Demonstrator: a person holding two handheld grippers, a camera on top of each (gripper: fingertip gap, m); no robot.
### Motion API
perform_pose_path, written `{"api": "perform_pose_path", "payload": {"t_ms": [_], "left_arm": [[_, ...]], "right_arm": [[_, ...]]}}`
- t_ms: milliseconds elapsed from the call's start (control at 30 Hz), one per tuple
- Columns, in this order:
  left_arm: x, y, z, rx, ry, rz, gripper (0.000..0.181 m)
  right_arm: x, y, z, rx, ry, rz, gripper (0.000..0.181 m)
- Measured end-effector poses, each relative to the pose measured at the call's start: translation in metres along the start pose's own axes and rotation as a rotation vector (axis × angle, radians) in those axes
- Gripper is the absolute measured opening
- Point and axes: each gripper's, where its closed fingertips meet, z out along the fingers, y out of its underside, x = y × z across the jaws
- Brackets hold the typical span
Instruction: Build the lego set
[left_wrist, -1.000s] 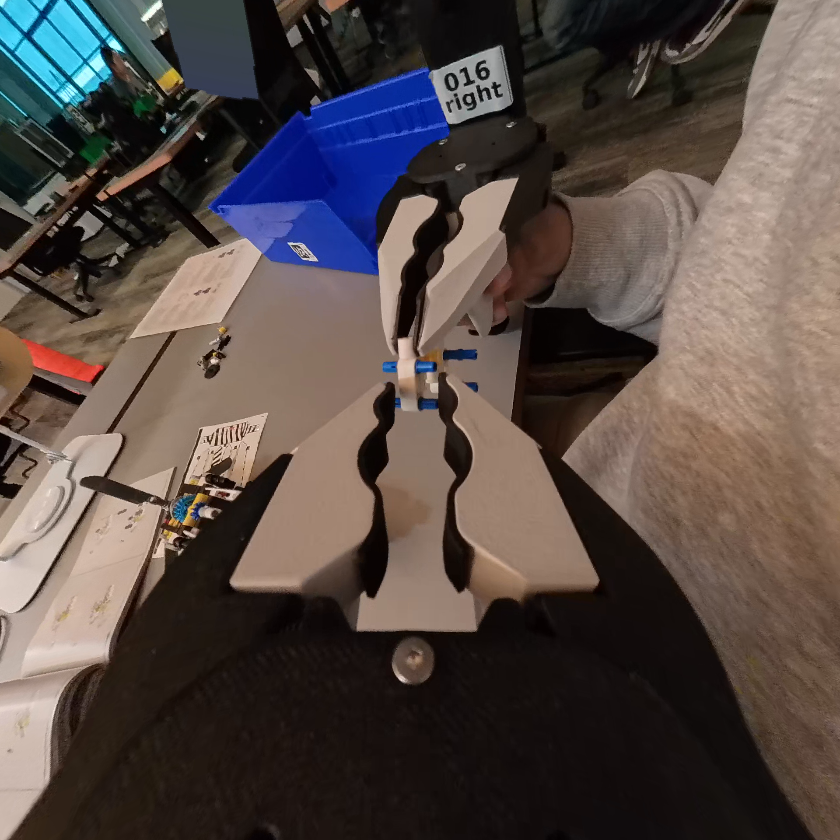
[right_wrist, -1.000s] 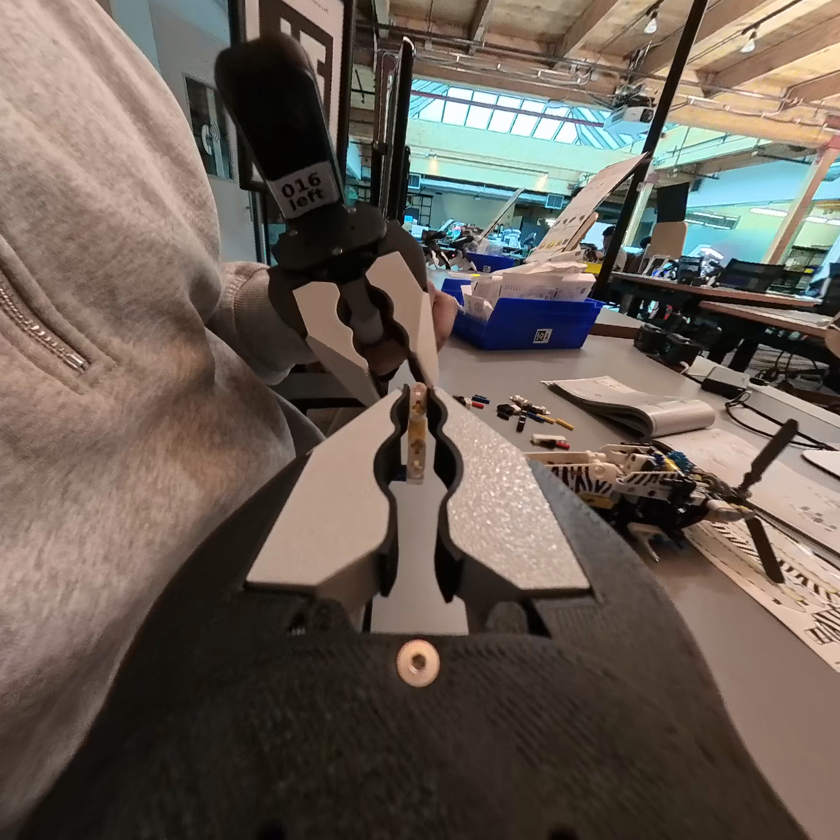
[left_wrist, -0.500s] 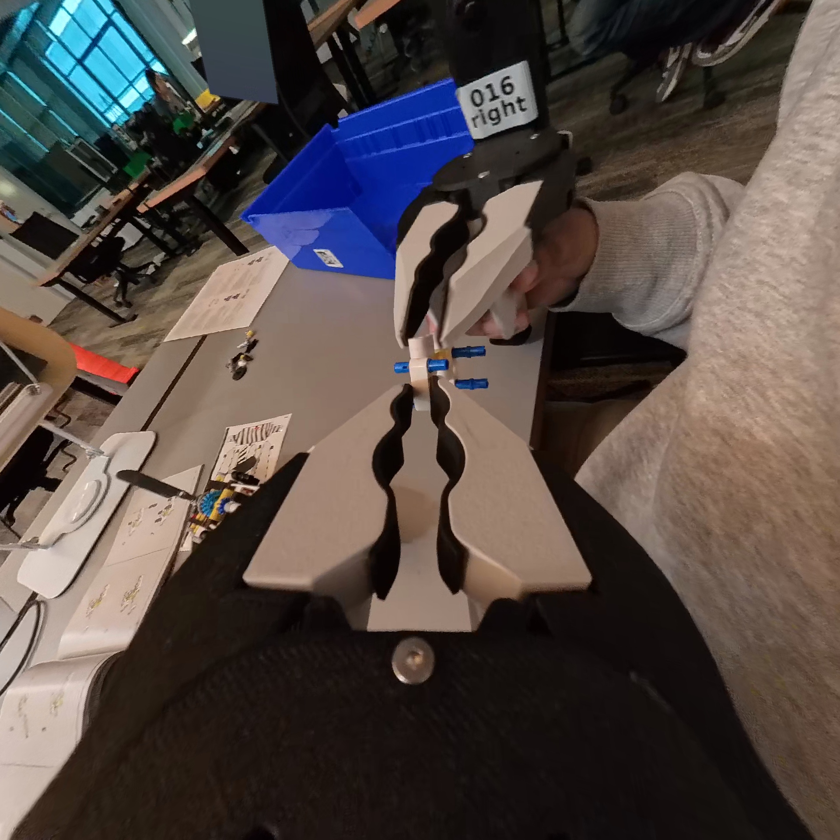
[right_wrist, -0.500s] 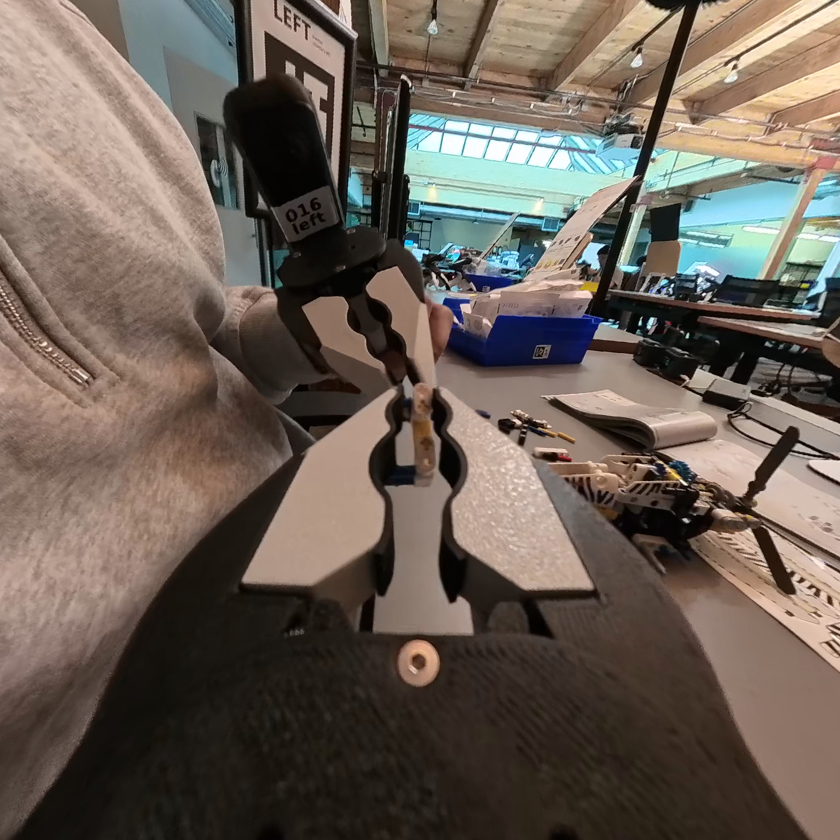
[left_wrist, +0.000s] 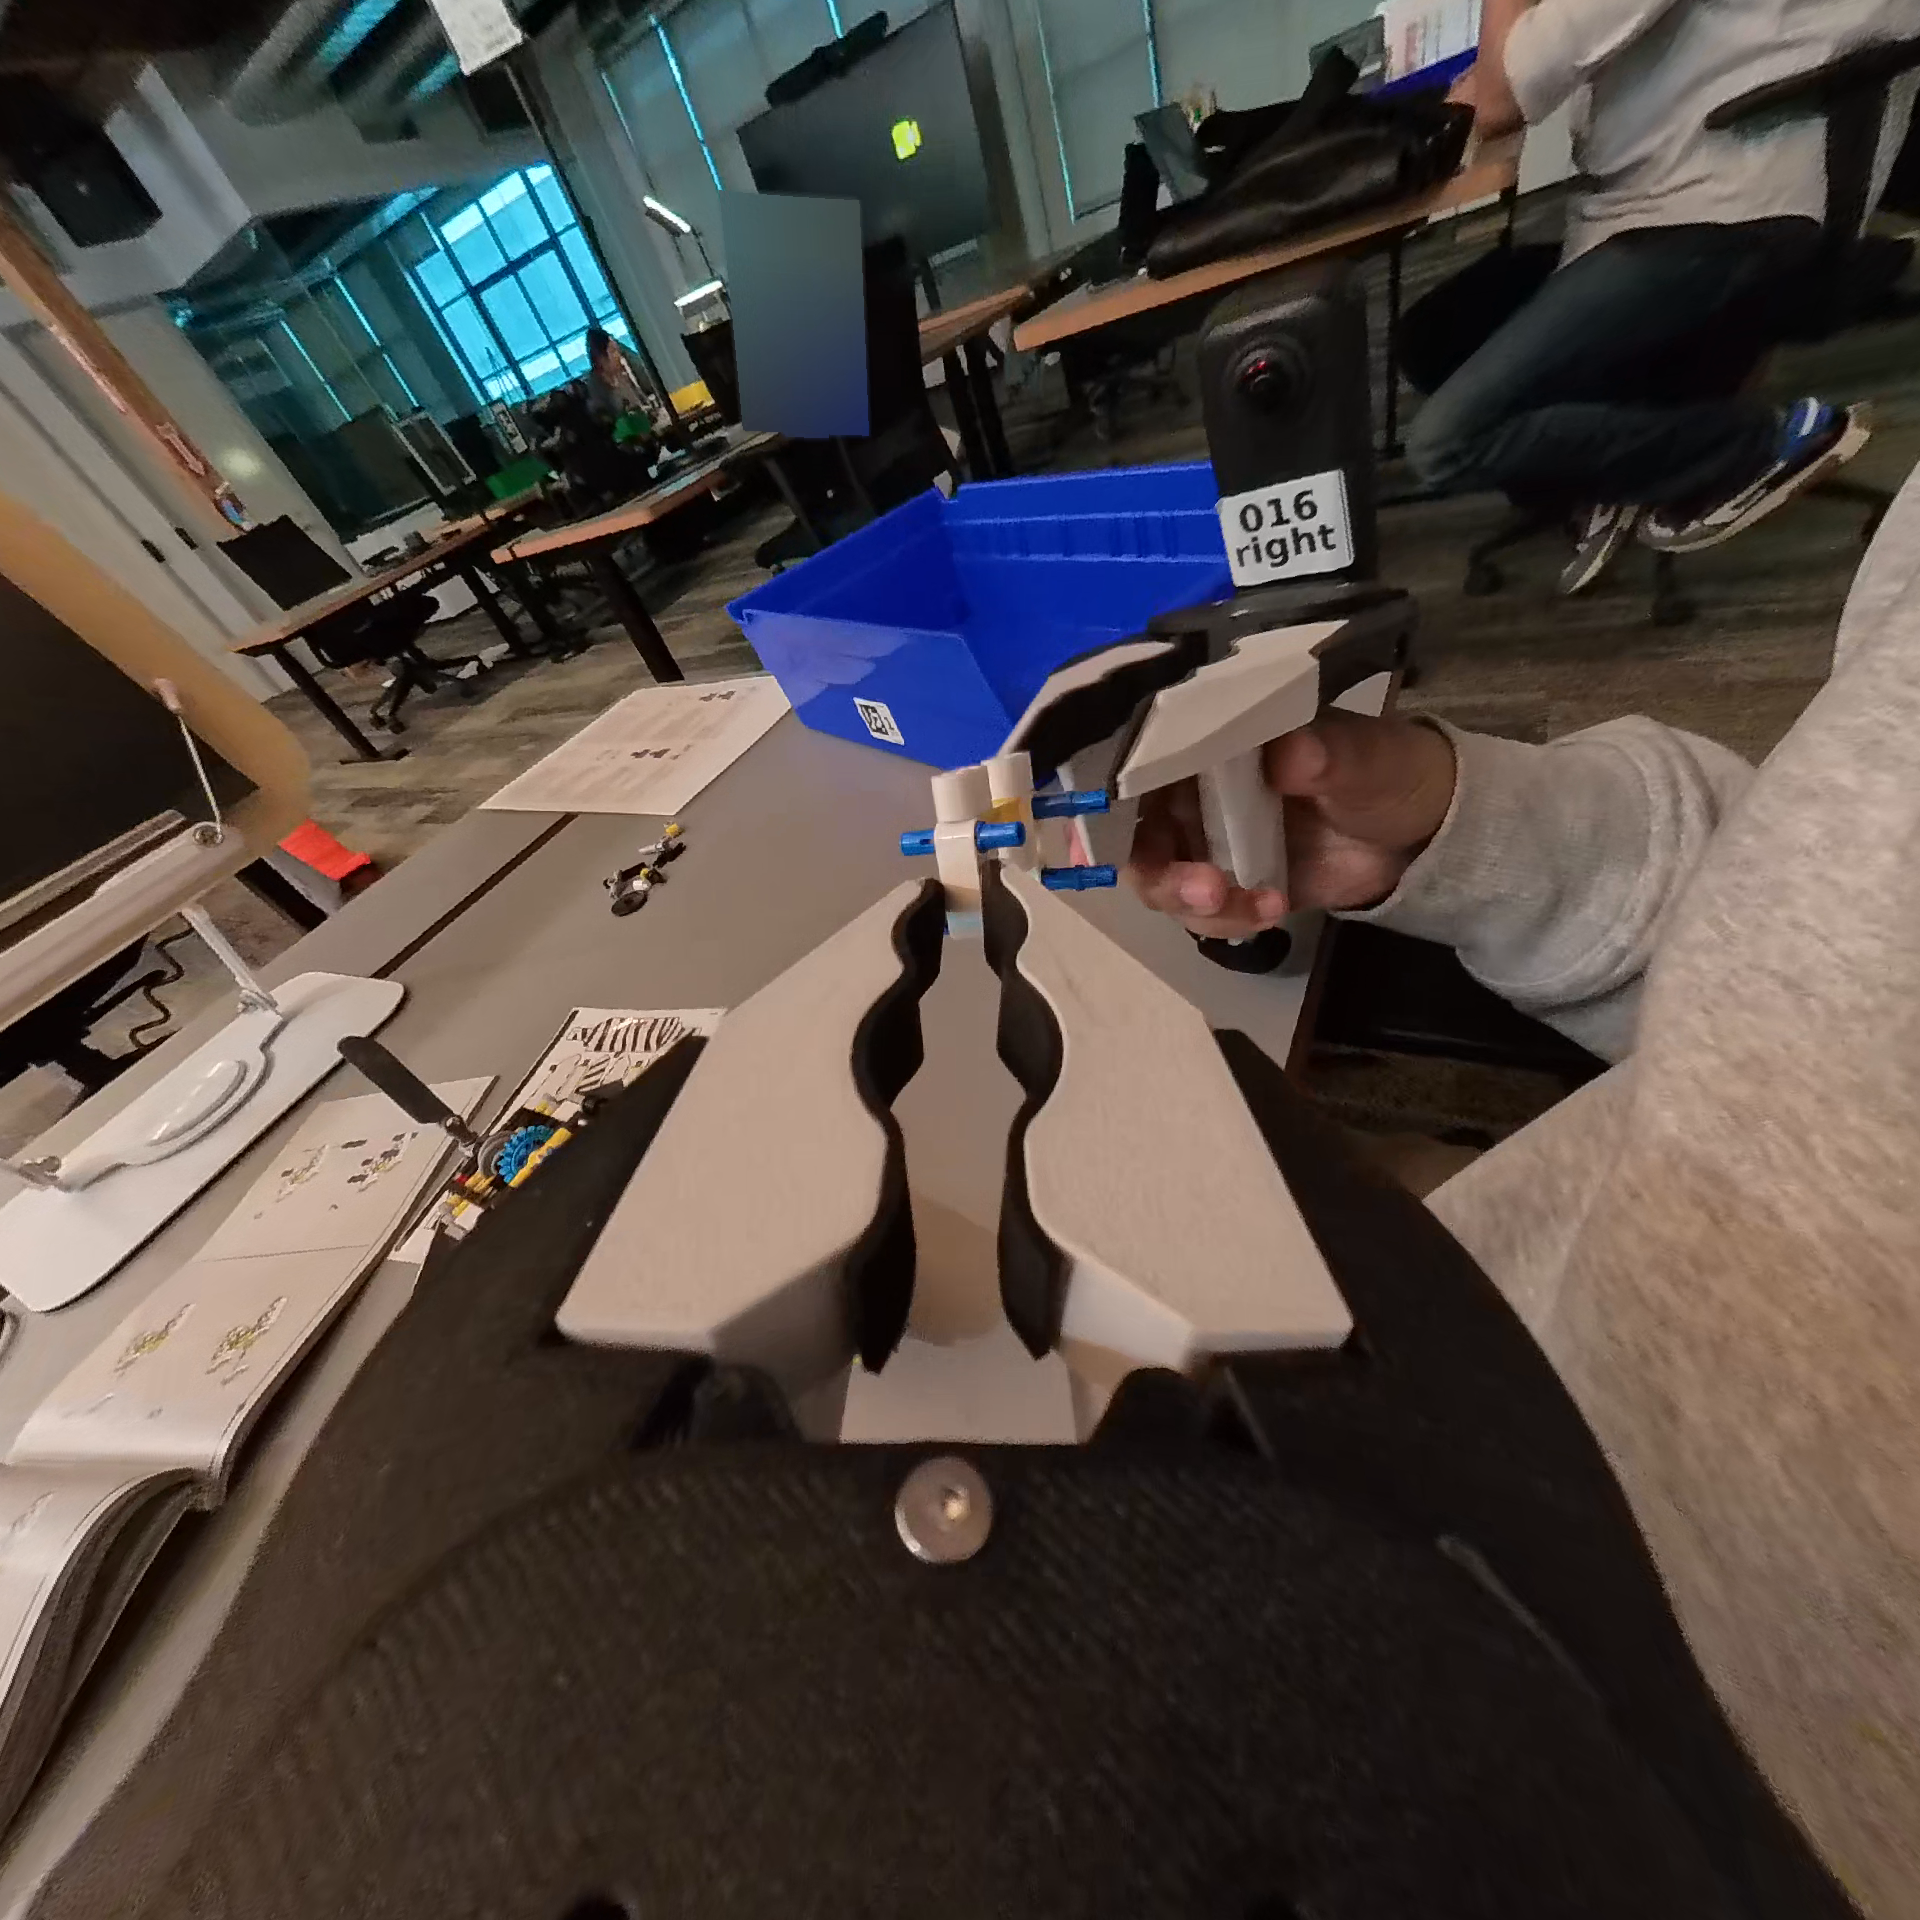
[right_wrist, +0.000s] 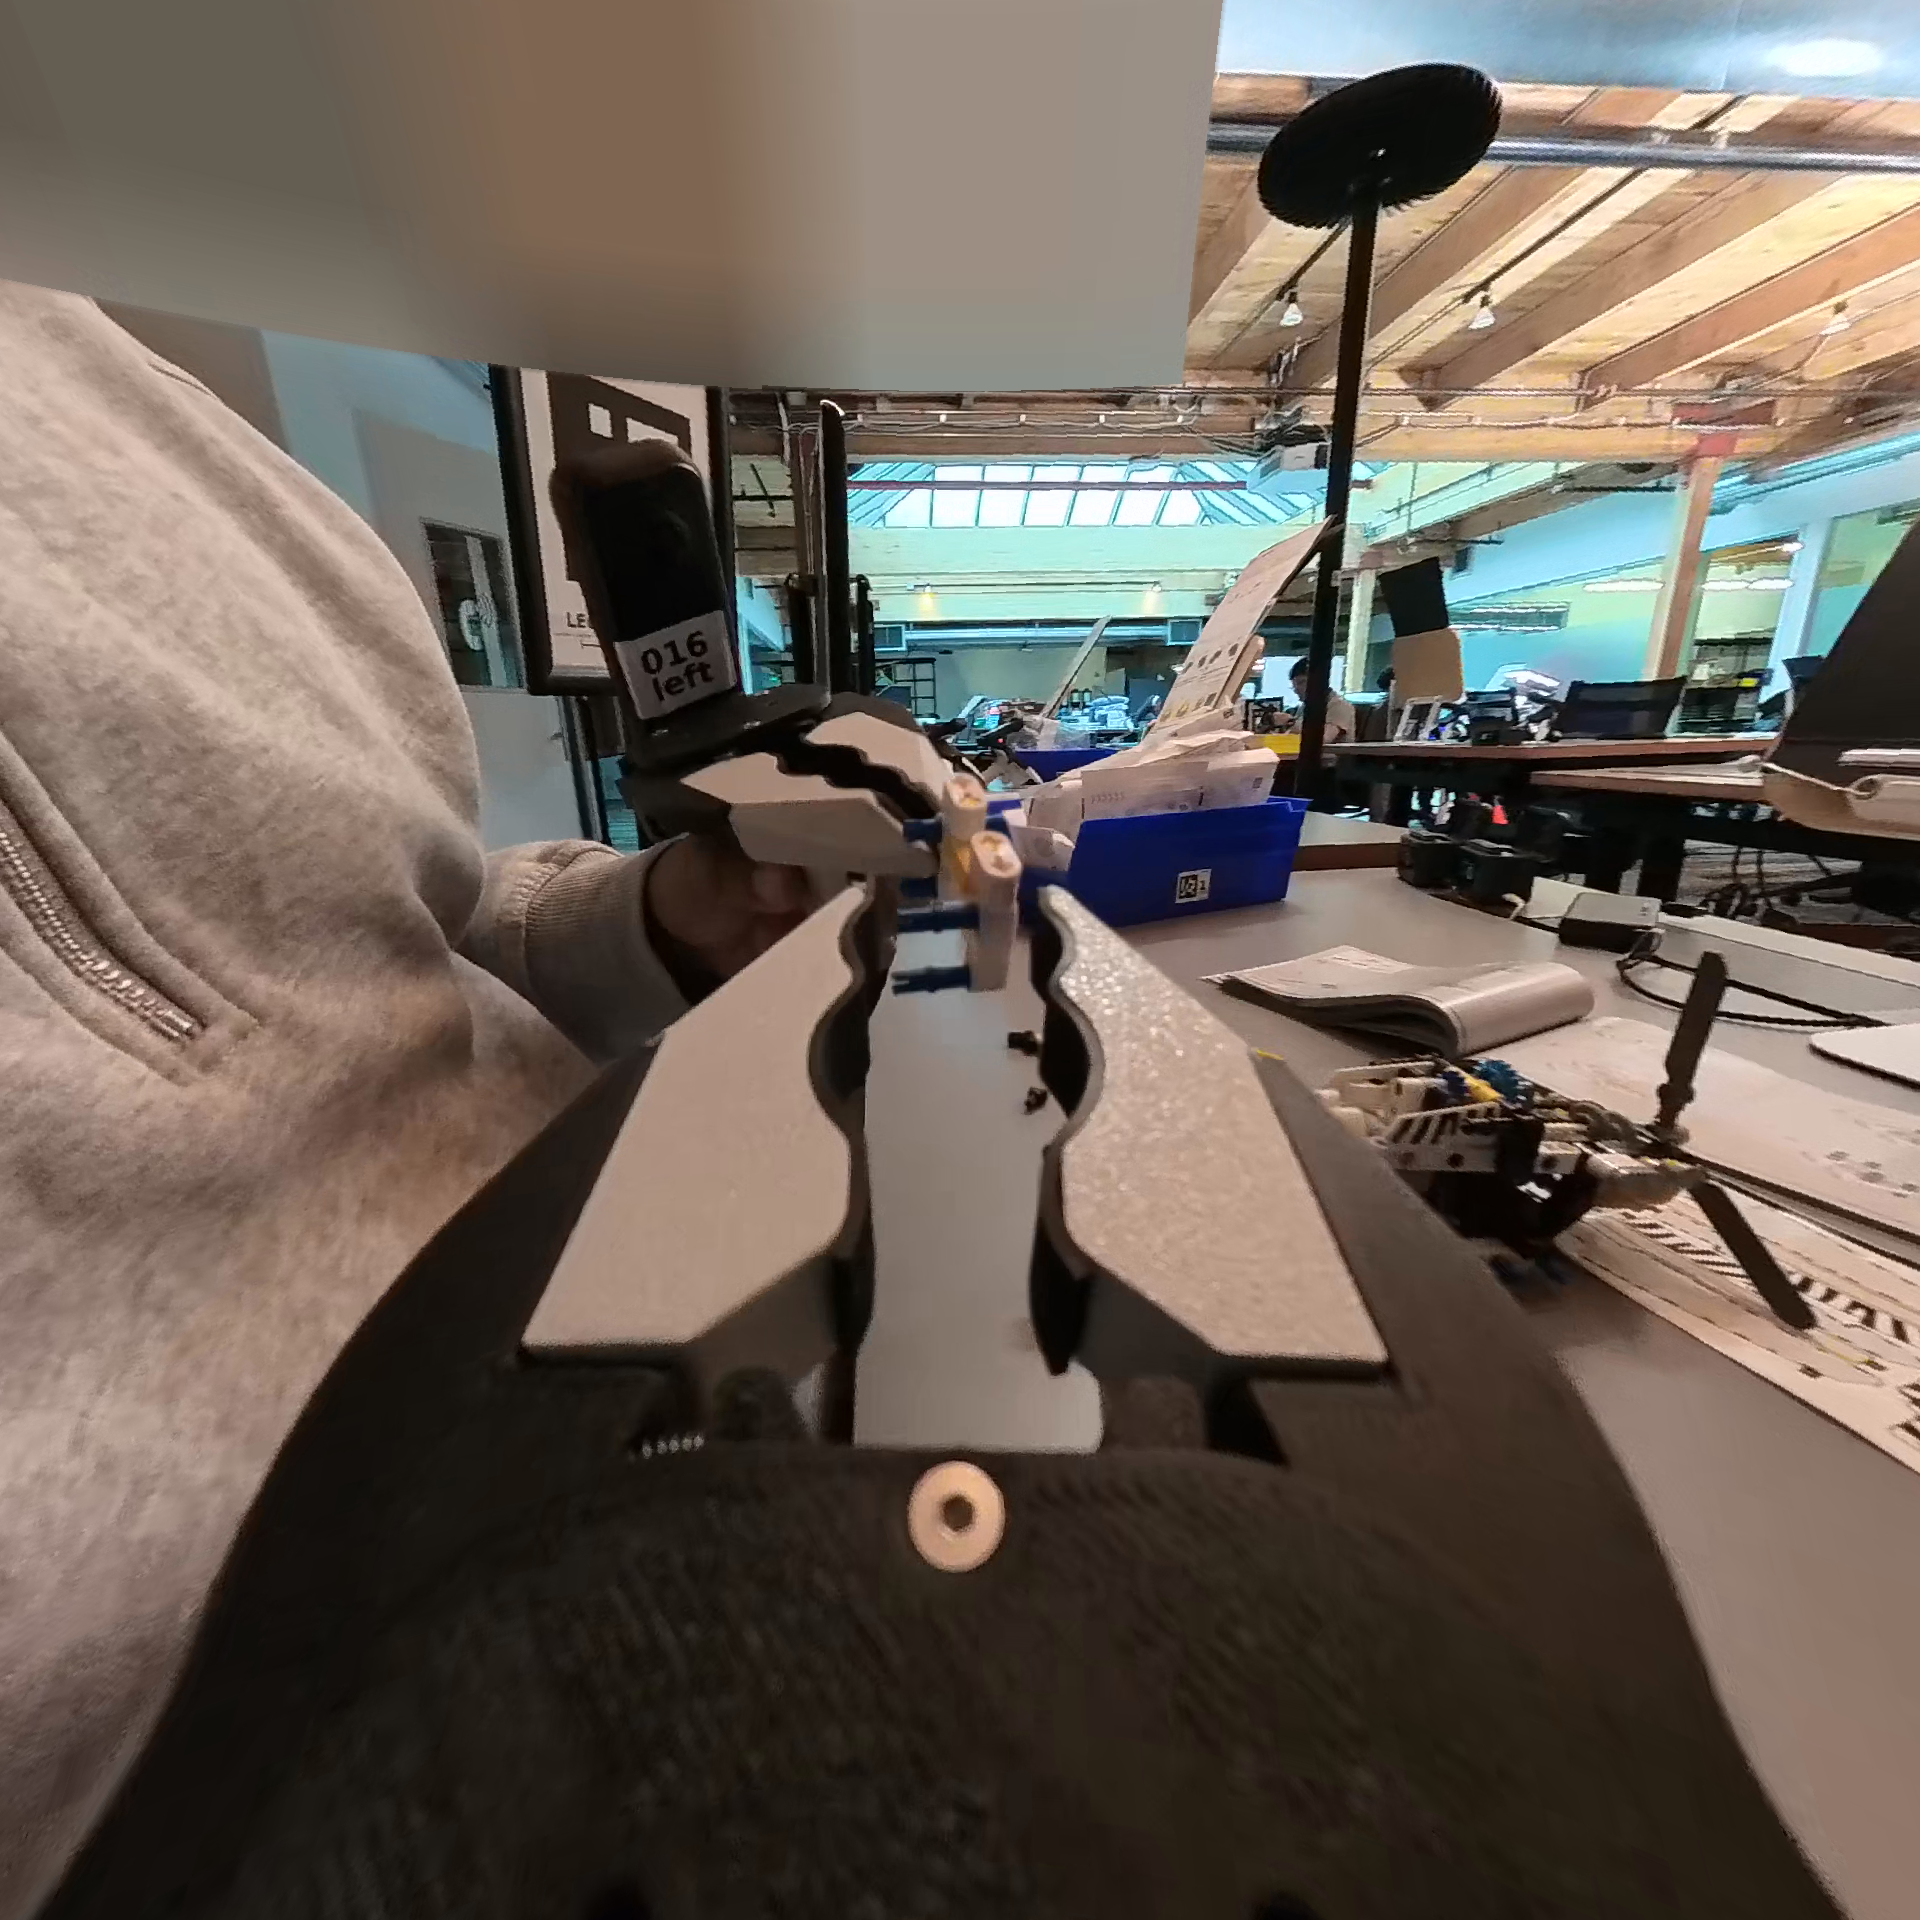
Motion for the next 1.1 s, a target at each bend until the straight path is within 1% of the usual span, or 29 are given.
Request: {"api": "perform_pose_path", "payload": {"t_ms": [33, 100, 300, 367, 500, 767, 867, 1000, 1100], "left_arm": [[0.0, -0.001, 0.0, 0.007, 0.004, -0.004, 0.007], [0.001, -0.004, -0.001, 0.023, 0.01, -0.017, 0.006], [0.001, -0.008, -0.002, 0.06, 0.019, -0.029, 0.006], [0.001, -0.01, -0.002, 0.072, 0.018, -0.035, 0.006], [0.0, -0.012, -0.003, 0.091, 0.016, -0.054, 0.006], [-0.001, -0.015, -0.003, 0.118, 0.002, -0.049, 0.006], [-0.001, -0.018, -0.003, 0.136, -0.013, -0.026, 0.006], [0.003, -0.022, -0.004, 0.162, -0.025, 0.014, 0.006], [0.002, -0.022, -0.004, 0.16, -0.048, 0.053, 0.006]], "right_arm": [[-0.002, 0.0, 0.0, 0.002, -0.012, 0.001, 0.02], [-0.003, -0.002, -0.001, 0.012, -0.023, 0.004, 0.018], [-0.006, -0.003, -0.002, 0.023, -0.045, -0.008, 0.021], [-0.007, -0.002, -0.002, 0.018, -0.051, -0.008, 0.019], [-0.007, 0.002, -0.001, 0.009, -0.055, 0.004, 0.022], [-0.005, -0.002, -0.001, 0.052, -0.07, 0.098, 0.021], [-0.005, -0.004, -0.001, 0.072, -0.089, 0.15, 0.024], [-0.006, -0.001, 0.004, 0.068, -0.114, 0.216, 0.034], [-0.01, -0.007, 0.006, 0.111, -0.147, 0.259, 0.033]]}}
